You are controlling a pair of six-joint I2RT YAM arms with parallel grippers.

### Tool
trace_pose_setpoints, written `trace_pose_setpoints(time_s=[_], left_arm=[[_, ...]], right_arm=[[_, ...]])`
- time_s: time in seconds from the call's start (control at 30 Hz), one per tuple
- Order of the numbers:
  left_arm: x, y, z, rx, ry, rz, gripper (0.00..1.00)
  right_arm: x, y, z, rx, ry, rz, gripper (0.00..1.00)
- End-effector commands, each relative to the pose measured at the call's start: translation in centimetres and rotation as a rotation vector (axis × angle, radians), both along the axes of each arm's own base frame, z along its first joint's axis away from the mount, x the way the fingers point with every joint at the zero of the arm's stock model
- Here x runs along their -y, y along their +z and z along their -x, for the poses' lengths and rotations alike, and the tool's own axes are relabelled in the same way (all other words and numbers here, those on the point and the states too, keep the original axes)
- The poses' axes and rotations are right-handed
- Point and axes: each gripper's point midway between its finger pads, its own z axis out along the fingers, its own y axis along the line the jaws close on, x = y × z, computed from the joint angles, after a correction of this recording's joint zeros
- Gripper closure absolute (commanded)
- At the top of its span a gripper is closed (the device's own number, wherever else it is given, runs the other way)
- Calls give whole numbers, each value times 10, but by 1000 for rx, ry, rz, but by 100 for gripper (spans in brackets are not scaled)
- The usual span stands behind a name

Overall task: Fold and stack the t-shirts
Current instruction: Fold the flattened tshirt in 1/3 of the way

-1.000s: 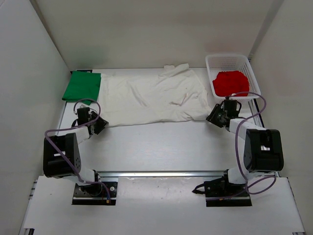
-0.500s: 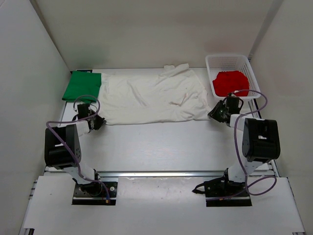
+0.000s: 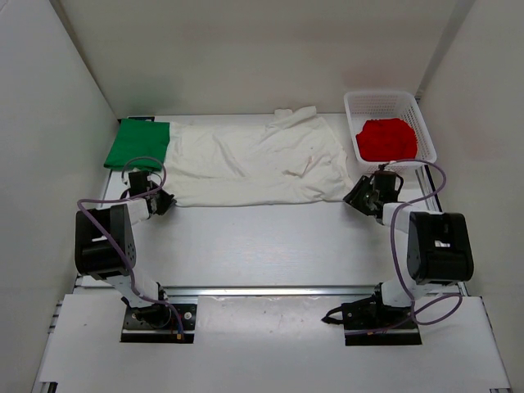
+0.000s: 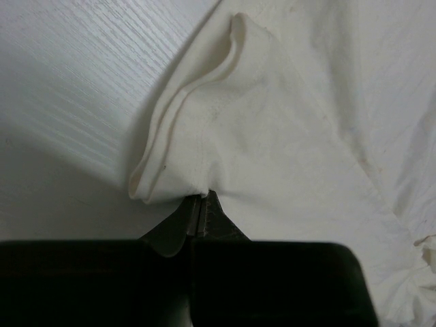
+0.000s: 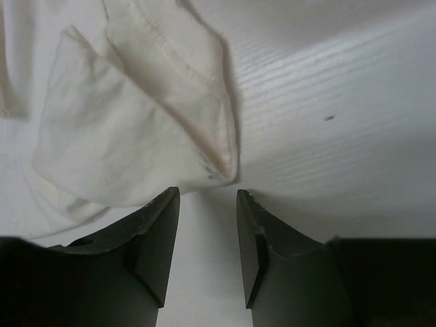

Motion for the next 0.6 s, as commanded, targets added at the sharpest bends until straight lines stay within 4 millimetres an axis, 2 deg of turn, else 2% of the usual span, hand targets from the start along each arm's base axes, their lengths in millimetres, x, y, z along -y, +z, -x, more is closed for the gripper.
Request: trace_pose_setpoints(time_s=[0.0, 0.1, 0.17, 0.23, 0.27, 0.3, 0.33, 0.37, 0.4, 0.43, 0.47, 0.57], left_arm=[[-6, 5, -1, 3, 11, -37, 100], [-3, 5, -3, 1, 1, -45, 100], [-1, 8, -5, 6, -5, -42, 100], [-1, 10, -7, 11, -10, -55, 100], [-1, 11, -9, 14, -13, -58, 100], [-3, 12, -10, 17, -7, -63, 100], [-4, 13, -11, 20, -6, -64, 100], [-3, 14, -11, 21, -15, -69, 100], [-1, 17, -13, 30, -20, -61, 100], [-4, 17, -13, 30, -9, -68, 100], [-1, 14, -8, 8, -21, -66, 100], [-4, 17, -2, 3, -22, -69, 100]], right_arm=[[11, 7, -20, 36, -45, -28, 63], [17, 12, -37, 48, -78, -21, 64], [17, 7, -47, 27, -63, -35, 75], [17, 9, -55, 15, -60, -65, 96], [17, 6, -52, -4, -62, -69, 100], [20, 12, -53, 13, -77, -73, 100], [19, 8, -49, 2, -82, -79, 100], [17, 12, -47, 15, -79, -75, 99], [21, 15, -42, 21, -96, -78, 100], [23, 9, -33, 2, -112, -78, 100], [27, 15, -30, 14, -127, -82, 100], [32, 8, 1, -8, -181, -112, 100]])
